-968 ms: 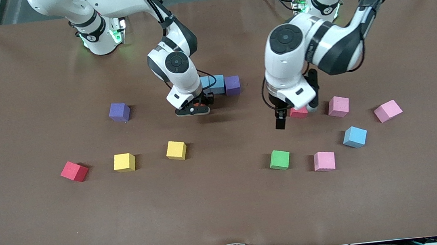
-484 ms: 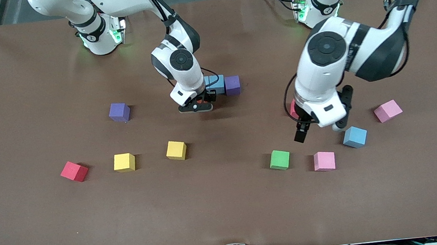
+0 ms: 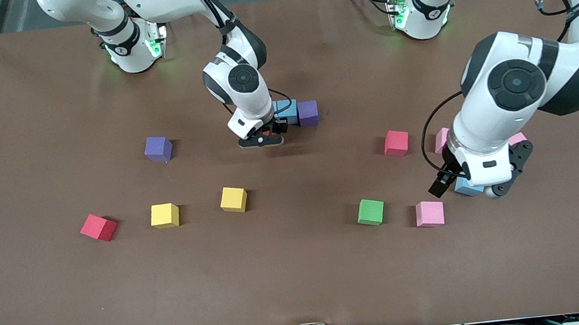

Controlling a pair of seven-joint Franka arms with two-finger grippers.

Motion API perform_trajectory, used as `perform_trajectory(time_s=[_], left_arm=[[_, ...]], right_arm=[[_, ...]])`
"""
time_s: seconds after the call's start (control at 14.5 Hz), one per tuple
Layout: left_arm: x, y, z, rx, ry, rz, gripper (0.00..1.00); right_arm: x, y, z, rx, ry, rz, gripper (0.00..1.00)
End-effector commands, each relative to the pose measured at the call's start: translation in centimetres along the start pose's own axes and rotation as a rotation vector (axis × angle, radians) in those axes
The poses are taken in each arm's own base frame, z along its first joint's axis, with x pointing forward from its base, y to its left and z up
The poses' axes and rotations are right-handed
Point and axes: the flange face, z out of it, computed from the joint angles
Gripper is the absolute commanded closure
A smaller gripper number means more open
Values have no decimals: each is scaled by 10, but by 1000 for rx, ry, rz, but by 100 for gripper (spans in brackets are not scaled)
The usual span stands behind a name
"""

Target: Arrange 11 blocks into digit 3

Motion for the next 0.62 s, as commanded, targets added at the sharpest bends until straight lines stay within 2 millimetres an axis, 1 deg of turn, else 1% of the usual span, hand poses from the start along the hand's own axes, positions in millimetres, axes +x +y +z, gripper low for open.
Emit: perform_trajectory(time_s=[0.0, 0.14, 0.48, 0.55], left_arm=[[7, -2, -4, 0, -24, 93, 0], [16, -8, -1, 4, -23, 127, 0], [21, -10, 2, 8, -24, 180, 0], [22, -10, 2, 9, -23, 196, 0]], right_arm=[[0, -3, 2, 5, 7, 19, 100], [0, -3, 2, 6, 8, 19, 100], [-1, -4, 3, 9, 11, 17, 100], [-1, -3, 7, 4, 8, 18, 100]])
